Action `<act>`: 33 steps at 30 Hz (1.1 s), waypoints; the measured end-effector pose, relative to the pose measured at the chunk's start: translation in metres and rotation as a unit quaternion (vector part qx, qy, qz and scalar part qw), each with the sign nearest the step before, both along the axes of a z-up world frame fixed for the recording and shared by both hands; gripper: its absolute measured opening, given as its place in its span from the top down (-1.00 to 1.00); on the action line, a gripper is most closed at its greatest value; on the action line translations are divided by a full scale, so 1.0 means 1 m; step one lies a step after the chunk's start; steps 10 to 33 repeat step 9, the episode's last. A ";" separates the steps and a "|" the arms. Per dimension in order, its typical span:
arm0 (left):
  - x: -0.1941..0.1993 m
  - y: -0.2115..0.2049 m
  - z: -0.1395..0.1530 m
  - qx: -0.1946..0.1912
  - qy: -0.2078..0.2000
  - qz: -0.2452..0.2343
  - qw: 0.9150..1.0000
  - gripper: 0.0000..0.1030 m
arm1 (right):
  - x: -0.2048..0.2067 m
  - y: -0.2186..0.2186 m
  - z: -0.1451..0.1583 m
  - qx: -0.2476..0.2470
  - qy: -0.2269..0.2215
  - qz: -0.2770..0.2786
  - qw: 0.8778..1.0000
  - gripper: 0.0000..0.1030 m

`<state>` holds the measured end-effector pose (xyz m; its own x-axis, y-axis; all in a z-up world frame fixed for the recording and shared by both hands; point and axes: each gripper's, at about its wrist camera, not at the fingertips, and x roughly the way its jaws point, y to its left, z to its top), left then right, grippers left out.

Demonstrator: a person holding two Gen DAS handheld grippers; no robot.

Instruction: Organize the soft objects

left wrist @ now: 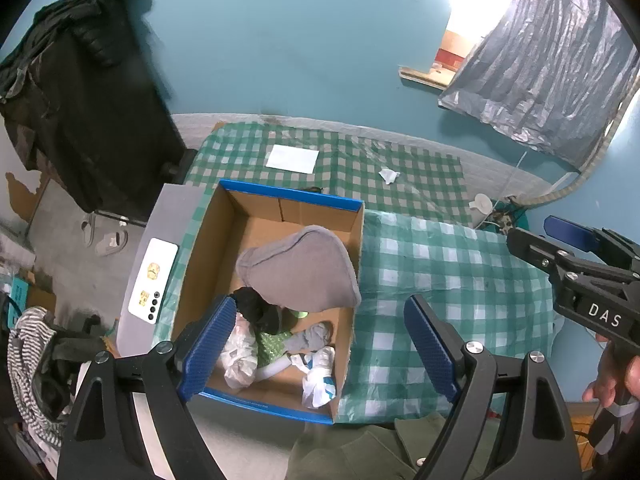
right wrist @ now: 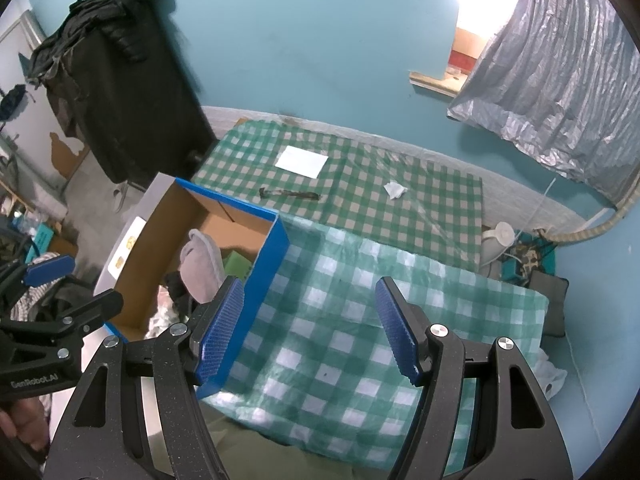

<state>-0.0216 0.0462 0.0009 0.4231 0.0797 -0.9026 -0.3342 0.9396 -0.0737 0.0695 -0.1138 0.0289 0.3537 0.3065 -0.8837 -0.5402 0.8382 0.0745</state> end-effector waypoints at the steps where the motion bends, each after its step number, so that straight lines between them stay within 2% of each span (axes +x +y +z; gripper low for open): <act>1: -0.002 0.001 0.000 0.003 -0.002 -0.001 1.000 -0.69 | 0.000 0.000 0.000 0.000 0.000 0.000 1.000 -0.32; 33: -0.006 0.003 -0.001 0.000 0.002 -0.004 1.000 -0.69 | -0.002 0.000 -0.001 0.000 0.000 0.001 1.000 -0.32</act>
